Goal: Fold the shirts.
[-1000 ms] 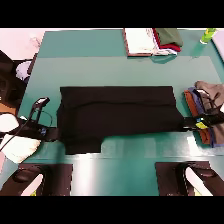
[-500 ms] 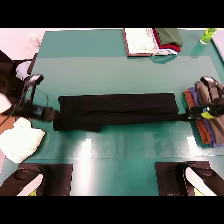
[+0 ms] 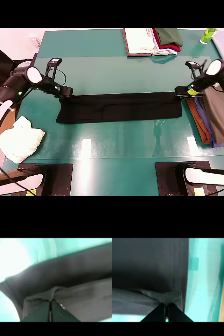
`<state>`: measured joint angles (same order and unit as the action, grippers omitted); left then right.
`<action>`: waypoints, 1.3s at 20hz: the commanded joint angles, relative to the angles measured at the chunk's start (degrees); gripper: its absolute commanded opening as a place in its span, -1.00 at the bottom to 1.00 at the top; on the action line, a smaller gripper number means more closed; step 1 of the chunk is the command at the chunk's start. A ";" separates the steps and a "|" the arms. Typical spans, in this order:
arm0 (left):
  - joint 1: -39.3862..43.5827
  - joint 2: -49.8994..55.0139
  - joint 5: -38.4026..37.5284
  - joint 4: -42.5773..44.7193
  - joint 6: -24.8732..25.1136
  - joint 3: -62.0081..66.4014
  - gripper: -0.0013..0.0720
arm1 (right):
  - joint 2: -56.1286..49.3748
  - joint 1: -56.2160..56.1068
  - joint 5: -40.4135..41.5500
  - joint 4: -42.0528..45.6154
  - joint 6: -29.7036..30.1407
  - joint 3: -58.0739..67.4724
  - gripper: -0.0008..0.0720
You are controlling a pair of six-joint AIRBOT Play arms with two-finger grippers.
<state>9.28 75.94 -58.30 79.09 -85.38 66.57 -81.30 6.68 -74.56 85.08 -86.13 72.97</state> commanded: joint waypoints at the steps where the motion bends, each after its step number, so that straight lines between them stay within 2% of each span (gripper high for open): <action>1: -0.04 2.95 1.49 0.02 0.37 1.27 -0.68 | -6.99 -0.55 0.39 -3.76 0.02 6.19 -0.92; 2: -0.04 2.95 1.11 0.00 -0.04 1.27 0.09 | -7.56 0.02 0.90 -5.86 0.11 7.19 -0.92; 3: -0.04 2.95 0.63 -0.02 -0.31 1.40 0.41 | -7.65 0.63 1.68 -7.85 0.46 8.02 -0.83; 4: -0.04 2.95 -0.04 0.00 -0.22 1.86 0.39 | -7.63 1.33 2.43 -9.20 0.72 9.14 -0.25; 5: -0.04 2.84 -0.90 0.02 -0.20 2.75 0.39 | -7.63 1.95 1.97 -9.49 0.72 10.60 0.21; 7: -0.04 2.58 -3.91 -0.31 -0.22 4.83 0.38 | -6.38 3.56 0.68 -9.46 1.86 11.32 0.28; 8: -0.04 2.43 -5.25 -1.03 -0.20 5.33 0.16 | -5.20 4.70 0.92 -9.42 2.25 10.25 0.28; 9: -0.04 2.23 -6.05 -1.97 0.00 5.38 -0.56 | -4.00 6.19 0.87 -9.38 2.29 8.50 0.28; 10: -0.02 2.25 -6.47 -3.08 0.37 5.35 -0.88 | -2.97 7.74 0.57 -8.90 2.29 6.23 0.38; 11: -0.02 2.27 -6.43 -3.80 0.35 5.35 -0.88 | -2.21 8.96 0.42 -8.87 2.29 3.69 0.68; 13: -0.02 2.32 -6.16 -7.30 0.37 5.35 -0.90 | -1.95 10.97 0.11 -9.01 2.32 -1.16 0.71; 15: 0.00 2.34 -5.33 -10.05 0.39 5.25 -0.90 | -1.97 11.06 2.29 -9.14 2.67 -5.57 0.60; 22: 5.81 2.38 -2.21 -10.32 0.37 5.25 -0.90 | -2.12 7.74 9.42 -10.01 2.64 -11.63 0.52; 23: 6.84 2.38 -1.77 -10.32 0.37 5.25 -0.90 | -2.21 7.63 9.73 -10.78 2.64 -11.50 0.48; 26: 9.86 2.43 -0.04 -10.34 0.15 5.25 -0.91 | -2.29 6.47 9.88 -11.61 2.71 -11.23 0.02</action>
<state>16.51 78.30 -60.23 68.95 -84.99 71.77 -83.48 14.13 -65.73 74.54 -83.44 62.15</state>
